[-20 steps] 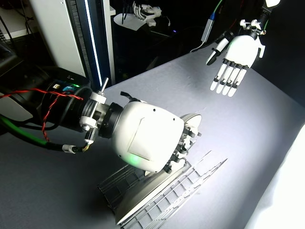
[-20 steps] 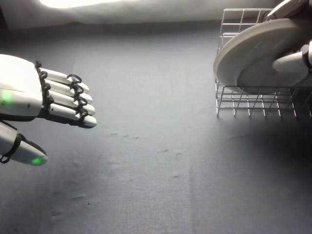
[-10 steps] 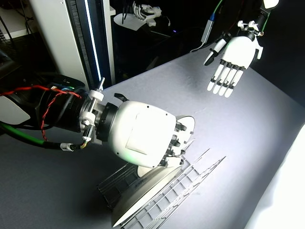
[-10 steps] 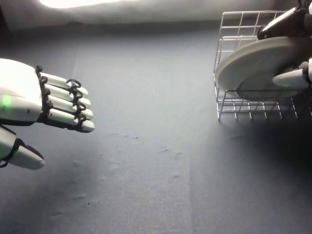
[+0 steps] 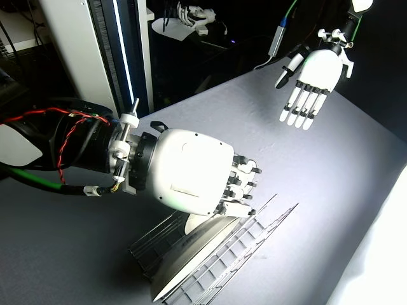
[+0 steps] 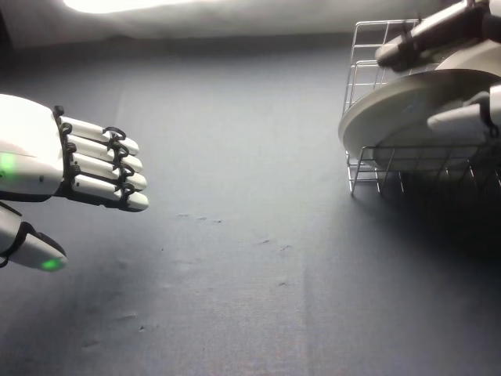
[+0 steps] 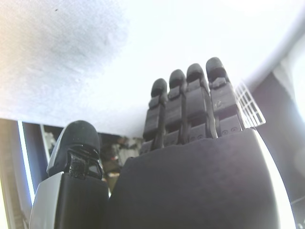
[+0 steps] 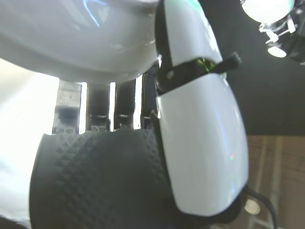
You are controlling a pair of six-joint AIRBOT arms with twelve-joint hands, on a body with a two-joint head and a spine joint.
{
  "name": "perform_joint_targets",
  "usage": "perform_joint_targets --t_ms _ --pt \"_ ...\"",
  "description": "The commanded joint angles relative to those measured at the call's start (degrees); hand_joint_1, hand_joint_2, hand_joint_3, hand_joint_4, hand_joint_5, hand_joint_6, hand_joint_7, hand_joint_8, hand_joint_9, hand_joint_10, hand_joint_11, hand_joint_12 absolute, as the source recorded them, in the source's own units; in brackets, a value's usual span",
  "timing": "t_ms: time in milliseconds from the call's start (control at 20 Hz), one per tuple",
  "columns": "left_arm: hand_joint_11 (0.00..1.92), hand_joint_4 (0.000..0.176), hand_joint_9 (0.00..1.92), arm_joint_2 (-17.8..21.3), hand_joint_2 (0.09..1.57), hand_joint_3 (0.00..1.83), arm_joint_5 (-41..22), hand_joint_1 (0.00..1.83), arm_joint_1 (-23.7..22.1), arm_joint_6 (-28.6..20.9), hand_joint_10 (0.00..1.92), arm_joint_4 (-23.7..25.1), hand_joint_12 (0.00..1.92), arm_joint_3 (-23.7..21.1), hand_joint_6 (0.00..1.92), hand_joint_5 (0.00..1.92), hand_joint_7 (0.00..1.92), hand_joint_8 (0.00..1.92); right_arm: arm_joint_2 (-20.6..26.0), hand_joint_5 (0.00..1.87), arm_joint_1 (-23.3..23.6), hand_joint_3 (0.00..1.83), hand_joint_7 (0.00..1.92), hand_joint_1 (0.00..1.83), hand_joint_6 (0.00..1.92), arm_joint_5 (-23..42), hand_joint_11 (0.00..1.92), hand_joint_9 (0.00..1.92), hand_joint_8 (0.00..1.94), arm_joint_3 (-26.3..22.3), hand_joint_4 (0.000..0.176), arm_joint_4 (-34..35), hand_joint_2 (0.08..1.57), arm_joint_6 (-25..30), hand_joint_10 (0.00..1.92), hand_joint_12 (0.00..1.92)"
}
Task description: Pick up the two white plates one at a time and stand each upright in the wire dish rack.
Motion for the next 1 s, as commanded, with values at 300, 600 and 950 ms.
perform_joint_targets --t_ms 300,600,950 --pt "0.02 0.0 0.07 0.3 1.32 0.0 -0.9 0.0 0.2 0.2 0.02 -3.1 0.02 -0.1 0.01 0.13 0.11 0.01 -0.8 0.03 4.4 0.0 0.06 0.87 0.0 11.1 0.0 0.07 0.0 0.0 0.0 -13.8 0.99 0.1 0.0 0.38" --pt "0.0 0.0 0.04 0.3 1.31 0.0 -0.9 0.0 0.7 0.2 0.0 -3.1 0.0 -0.1 0.0 0.09 0.08 0.0 -1.3 0.0 5.8 0.0 0.0 0.74 0.0 20.4 0.0 0.0 0.0 0.0 0.0 -33.7 0.95 -1.2 0.0 0.0" --pt "0.0 0.0 0.04 0.3 1.3 0.0 -0.9 0.0 0.7 0.2 0.0 -3.1 0.04 -0.3 0.0 0.09 0.07 0.0 -2.1 0.0 7.3 0.0 0.0 0.8 0.0 27.7 0.0 0.0 0.0 0.1 0.0 -44.4 0.89 -6.7 0.0 0.0"
